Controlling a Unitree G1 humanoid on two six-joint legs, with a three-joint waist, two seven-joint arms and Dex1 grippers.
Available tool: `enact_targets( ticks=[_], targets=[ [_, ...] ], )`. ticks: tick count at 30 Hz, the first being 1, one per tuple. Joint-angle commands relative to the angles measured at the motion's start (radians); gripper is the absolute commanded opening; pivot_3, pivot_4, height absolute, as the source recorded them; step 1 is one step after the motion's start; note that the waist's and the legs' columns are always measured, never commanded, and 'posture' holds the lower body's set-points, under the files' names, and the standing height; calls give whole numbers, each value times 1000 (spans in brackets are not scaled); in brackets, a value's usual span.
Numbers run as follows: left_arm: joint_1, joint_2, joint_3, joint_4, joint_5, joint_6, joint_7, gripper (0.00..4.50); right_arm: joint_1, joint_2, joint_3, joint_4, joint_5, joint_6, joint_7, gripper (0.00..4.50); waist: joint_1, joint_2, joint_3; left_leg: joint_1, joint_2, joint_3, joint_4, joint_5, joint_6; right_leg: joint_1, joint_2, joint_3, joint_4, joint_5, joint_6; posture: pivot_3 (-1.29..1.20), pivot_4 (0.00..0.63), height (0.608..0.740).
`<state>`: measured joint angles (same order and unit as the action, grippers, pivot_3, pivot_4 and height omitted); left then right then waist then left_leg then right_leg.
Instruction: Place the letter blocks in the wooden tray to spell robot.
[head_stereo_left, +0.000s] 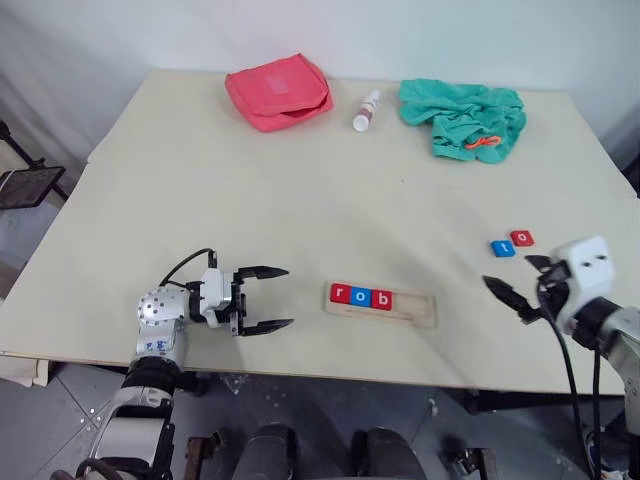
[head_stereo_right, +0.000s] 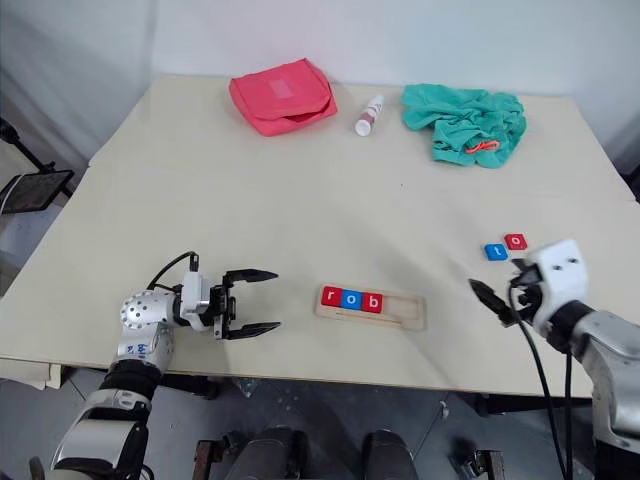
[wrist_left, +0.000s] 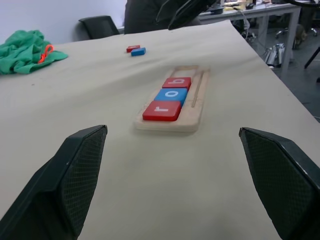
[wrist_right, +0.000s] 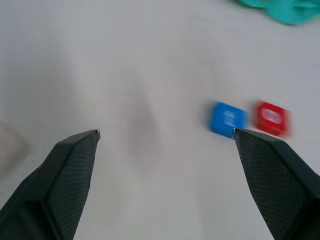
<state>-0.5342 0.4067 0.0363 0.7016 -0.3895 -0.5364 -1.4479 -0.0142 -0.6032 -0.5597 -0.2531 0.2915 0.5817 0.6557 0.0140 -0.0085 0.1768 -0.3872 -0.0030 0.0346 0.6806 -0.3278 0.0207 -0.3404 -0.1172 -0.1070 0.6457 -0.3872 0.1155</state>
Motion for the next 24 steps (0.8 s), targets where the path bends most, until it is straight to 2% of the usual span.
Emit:
enact_targets(
  ticks=[1,9,24],
  targets=[
    [-27,-11,11,31,-3,-23,-18,4500,2,14,-63,47,28,-83,-38,4447,-4,0,0,0,0,0,0,0,0,0,0,0,0,0,0,0,150,740],
    [-34,-20,15,42,-6,-31,-34,4500,38,31,-44,75,60,-167,-43,4447,-15,0,0,1,1,1,0,0,0,0,1,1,0,0,0,0,150,740],
    [-18,-17,16,-2,-16,-14,-33,4500,38,20,-9,54,97,-152,-73,4447,-14,0,0,0,1,1,0,0,0,0,0,1,0,0,0,0,150,740]
  ],
)
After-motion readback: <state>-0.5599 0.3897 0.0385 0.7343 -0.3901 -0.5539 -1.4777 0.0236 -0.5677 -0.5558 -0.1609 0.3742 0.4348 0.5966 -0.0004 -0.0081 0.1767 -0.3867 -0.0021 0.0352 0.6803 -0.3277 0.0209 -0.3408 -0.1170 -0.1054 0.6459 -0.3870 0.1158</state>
